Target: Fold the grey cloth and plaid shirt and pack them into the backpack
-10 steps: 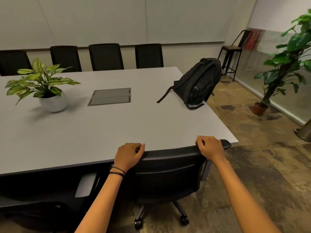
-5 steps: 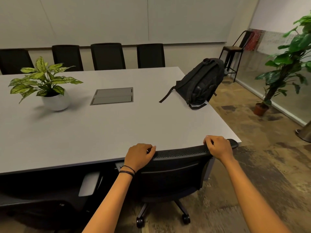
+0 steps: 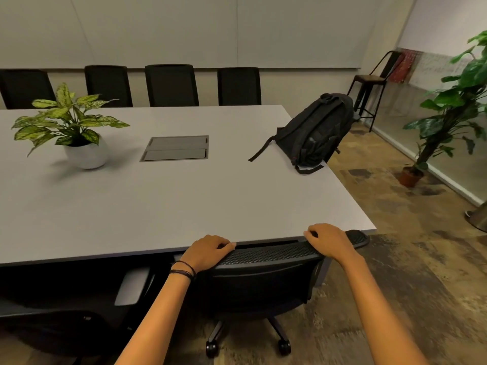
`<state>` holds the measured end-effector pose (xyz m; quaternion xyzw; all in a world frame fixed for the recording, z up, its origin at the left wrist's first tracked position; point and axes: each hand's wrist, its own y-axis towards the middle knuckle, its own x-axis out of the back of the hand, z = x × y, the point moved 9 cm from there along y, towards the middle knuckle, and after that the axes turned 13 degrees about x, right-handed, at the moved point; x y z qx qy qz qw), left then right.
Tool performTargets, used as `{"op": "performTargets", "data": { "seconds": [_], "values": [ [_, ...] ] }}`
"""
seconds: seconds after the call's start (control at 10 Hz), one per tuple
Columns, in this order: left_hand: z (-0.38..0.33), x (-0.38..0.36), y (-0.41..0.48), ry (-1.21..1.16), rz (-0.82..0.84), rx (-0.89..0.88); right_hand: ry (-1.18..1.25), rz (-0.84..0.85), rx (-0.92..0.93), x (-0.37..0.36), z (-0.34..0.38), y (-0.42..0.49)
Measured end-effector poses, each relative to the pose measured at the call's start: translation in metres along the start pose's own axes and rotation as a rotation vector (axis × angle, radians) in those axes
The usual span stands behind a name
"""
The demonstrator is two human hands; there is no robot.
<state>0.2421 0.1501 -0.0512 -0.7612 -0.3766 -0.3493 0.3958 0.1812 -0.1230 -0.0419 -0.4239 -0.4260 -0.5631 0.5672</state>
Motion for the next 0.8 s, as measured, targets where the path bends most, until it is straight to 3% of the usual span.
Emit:
{"op": "performTargets", "data": {
  "seconds": [0.2,0.4,0.6,0.8],
  "values": [
    [0.009,0.014,0.000,-0.018,-0.104,-0.024,0.032,-0.048,0.002,-0.004,0.006,-0.001],
    [0.018,0.013,0.005,0.017,-0.075,-0.012,0.061,-0.011,-0.001,-0.007,0.018,-0.002],
    [0.013,0.007,0.020,0.076,0.058,0.008,0.092,0.263,0.025,-0.025,0.017,0.014],
    [0.000,0.001,0.045,-0.007,0.320,0.152,0.147,0.517,0.061,-0.033,0.021,0.040]
  ]
}}
